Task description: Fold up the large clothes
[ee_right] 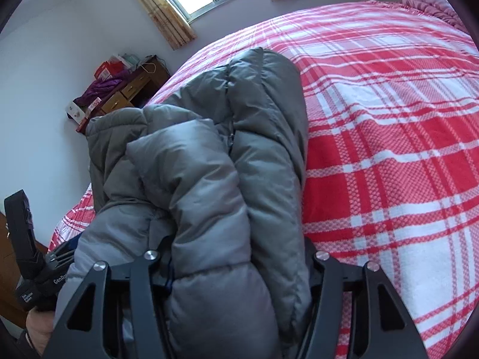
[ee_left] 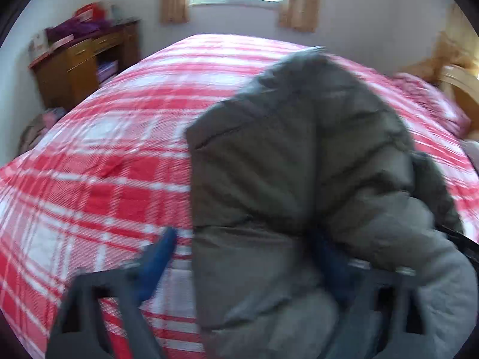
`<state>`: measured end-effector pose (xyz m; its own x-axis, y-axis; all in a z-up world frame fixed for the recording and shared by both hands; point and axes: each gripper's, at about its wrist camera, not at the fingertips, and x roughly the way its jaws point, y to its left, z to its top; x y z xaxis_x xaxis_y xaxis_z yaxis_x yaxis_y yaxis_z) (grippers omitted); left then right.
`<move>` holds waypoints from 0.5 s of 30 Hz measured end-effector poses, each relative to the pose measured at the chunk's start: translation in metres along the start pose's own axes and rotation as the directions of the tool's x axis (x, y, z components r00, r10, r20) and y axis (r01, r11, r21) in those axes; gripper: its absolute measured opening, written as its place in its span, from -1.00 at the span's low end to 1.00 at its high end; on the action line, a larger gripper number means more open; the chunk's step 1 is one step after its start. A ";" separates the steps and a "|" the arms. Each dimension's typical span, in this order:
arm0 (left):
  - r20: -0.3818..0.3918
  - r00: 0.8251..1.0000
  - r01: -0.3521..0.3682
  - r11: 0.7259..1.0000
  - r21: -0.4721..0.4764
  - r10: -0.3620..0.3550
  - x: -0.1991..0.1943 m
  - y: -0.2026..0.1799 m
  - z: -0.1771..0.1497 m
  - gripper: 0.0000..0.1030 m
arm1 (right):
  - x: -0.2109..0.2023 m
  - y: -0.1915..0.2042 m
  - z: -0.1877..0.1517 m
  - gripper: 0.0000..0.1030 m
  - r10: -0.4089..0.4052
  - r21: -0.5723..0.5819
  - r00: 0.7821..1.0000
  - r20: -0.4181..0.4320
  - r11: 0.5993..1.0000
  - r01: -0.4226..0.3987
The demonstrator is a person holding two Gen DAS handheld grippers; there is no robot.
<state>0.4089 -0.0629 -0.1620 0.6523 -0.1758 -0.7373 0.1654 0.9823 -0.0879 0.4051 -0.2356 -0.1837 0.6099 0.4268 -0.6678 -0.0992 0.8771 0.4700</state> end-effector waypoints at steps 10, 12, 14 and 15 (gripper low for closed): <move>0.063 0.993 -0.104 0.984 0.146 0.096 -0.027 -0.036 -0.008 -0.64 | -0.011 0.000 -0.007 -0.51 0.097 0.013 0.995 0.022 0.995 -0.097; 0.075 0.991 -0.118 0.982 0.150 0.108 -0.035 -0.037 -0.009 -0.72 | -0.012 0.000 -0.009 -0.53 0.100 0.007 0.995 0.024 0.995 -0.100; 0.108 0.989 -0.116 0.983 0.145 0.101 -0.053 -0.037 -0.009 -0.76 | -0.015 0.001 -0.010 -0.56 0.115 0.010 0.993 0.024 0.993 -0.115; 0.124 0.987 -0.121 0.981 0.149 0.103 -0.058 -0.033 -0.006 -0.77 | -0.019 0.003 -0.011 -0.57 0.122 0.005 0.992 0.029 0.992 -0.122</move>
<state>0.3613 -0.0843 -0.1206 0.7523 -0.0802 -0.6540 0.1938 0.9756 0.1032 0.3847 -0.2390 -0.1759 0.6153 0.5243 -0.5886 -0.1692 0.8172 0.5510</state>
